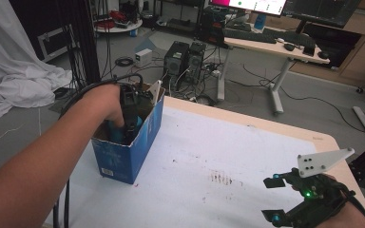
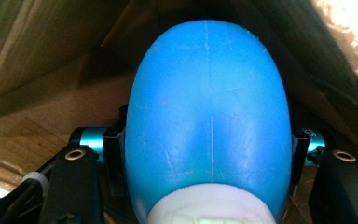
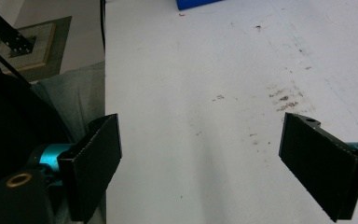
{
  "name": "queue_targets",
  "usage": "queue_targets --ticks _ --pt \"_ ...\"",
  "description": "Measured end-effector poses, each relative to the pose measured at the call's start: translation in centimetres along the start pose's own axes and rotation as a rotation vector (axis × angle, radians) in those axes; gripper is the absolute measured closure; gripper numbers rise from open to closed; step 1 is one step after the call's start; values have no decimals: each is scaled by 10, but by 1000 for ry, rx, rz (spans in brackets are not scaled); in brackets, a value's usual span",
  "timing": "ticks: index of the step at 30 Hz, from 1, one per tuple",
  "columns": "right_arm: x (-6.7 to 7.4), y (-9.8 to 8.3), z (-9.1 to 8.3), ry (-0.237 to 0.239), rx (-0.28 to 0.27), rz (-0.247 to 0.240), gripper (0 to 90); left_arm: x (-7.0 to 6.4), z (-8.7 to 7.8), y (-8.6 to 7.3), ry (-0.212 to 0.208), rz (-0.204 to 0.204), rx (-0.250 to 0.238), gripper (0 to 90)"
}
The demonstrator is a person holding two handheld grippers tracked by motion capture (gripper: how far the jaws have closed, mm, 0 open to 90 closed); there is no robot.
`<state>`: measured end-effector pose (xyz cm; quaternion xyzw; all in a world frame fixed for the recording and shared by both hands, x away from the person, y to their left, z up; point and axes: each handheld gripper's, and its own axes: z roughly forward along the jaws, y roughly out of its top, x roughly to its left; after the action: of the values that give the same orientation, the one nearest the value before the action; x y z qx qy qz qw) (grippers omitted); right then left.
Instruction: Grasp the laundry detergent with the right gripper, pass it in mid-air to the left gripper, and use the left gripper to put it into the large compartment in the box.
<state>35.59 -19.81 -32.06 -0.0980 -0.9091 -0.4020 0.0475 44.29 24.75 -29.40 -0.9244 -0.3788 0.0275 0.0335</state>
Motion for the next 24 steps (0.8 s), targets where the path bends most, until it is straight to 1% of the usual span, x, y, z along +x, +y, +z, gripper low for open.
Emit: queue_targets --ticks 1,2,3,4,7,8,9,10,13,15,17,19,20,21,22,23,24 --pt "0 0 0 -2 3 0 123 0 0 0 -6 1 -1 374" --pt "0 0 1 -2 4 1 123 -1 1 0 -19 -8 2 360" --pt "0 0 1 -2 4 1 123 -1 1 0 -19 -8 2 347" --pt "0 0 1 -3 4 2 123 -1 1 0 -21 8 17 346" --pt "0 0 1 -2 3 1 123 -2 0 0 -20 6 15 320" --pt "0 0 1 -1 2 0 123 -3 -1 -1 -18 4 3 311" --pt "0 0 0 1 3 1 123 -3 -1 -1 -18 4 3 303" --pt "0 0 0 1 4 0 124 -3 -3 -1 -10 2 6 281" --pt "0 0 0 1 4 -2 124 -3 -5 -1 -8 1 5 280" --pt "1 0 -1 -1 3 -1 123 -4 -9 -2 -4 -9 -5 280" --pt "1 0 -1 1 2 0 123 -4 -12 -2 5 -8 -5 266" --pt "1 0 -2 -3 4 1 123 -5 -15 -3 2 -7 -3 262" --pt "1 -1 -3 -2 3 -2 123 -7 -20 -4 7 -12 -7 262" --pt "1 -1 -4 -4 5 3 123 -7 -20 -4 7 -12 -7 262" --pt "0 -1 -4 -4 10 -1 123 -8 -26 -5 16 -14 -20 262" --pt "0 -2 -5 -5 14 1 123 -8 -30 -6 20 -14 -20 260" --pt "0 -2 -5 -6 15 2 123 -9 -33 -8 25 -21 -28 244"
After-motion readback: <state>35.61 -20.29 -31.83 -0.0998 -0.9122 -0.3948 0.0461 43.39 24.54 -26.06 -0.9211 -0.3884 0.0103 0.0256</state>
